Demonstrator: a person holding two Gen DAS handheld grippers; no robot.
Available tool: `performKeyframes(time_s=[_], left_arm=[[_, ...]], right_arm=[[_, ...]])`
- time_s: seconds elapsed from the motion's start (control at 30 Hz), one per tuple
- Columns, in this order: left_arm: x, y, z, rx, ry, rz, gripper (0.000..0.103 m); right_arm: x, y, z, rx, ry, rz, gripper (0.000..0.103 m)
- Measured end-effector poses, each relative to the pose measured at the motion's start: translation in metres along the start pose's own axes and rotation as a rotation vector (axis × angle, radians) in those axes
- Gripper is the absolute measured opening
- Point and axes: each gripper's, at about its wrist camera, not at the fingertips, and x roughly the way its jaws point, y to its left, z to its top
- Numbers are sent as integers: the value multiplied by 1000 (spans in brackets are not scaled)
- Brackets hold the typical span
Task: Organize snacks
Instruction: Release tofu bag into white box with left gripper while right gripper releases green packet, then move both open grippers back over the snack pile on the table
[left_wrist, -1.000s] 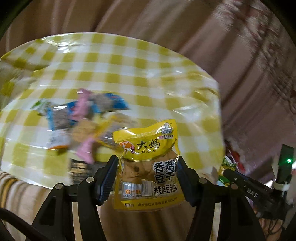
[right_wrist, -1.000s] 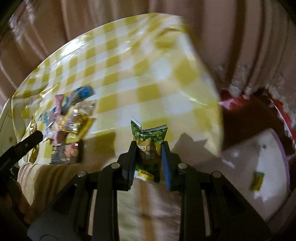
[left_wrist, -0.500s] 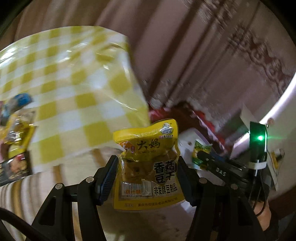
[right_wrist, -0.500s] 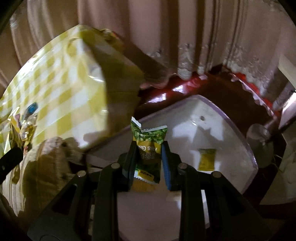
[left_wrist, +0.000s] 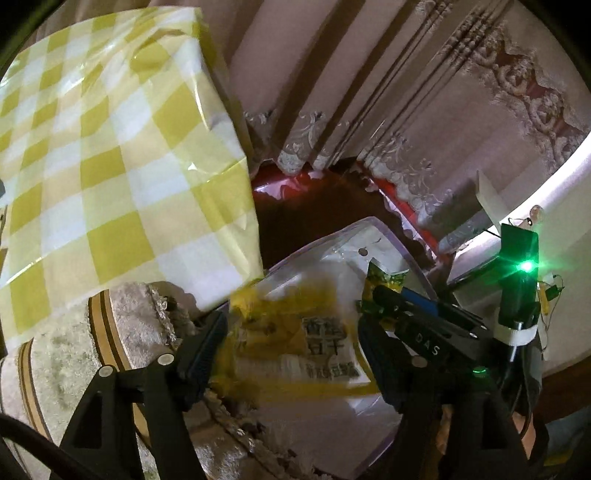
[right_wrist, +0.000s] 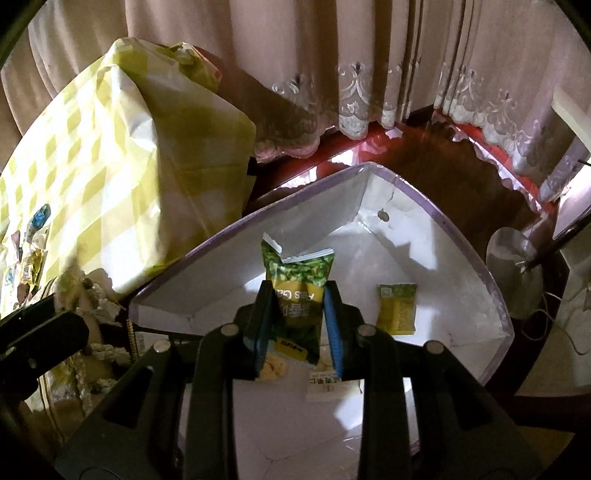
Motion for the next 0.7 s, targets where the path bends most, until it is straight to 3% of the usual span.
performKeyframes(time_s=[0.17, 0.3, 0.37, 0.7], left_arm=[[-4, 3, -2, -22, -10, -5, 75], [-14, 6, -4, -29, -45, 16, 75], [-18, 9, -3, -36, -62, 26, 75], [-79, 54, -30, -128, -195, 149, 75]], right_arm=[[2, 2, 3, 3, 6, 14, 35], [-2, 9, 2, -7, -3, 16, 46], [-5, 14, 1, -17, -9, 24, 47], [-18, 64, -2, -97, -34, 43, 52]])
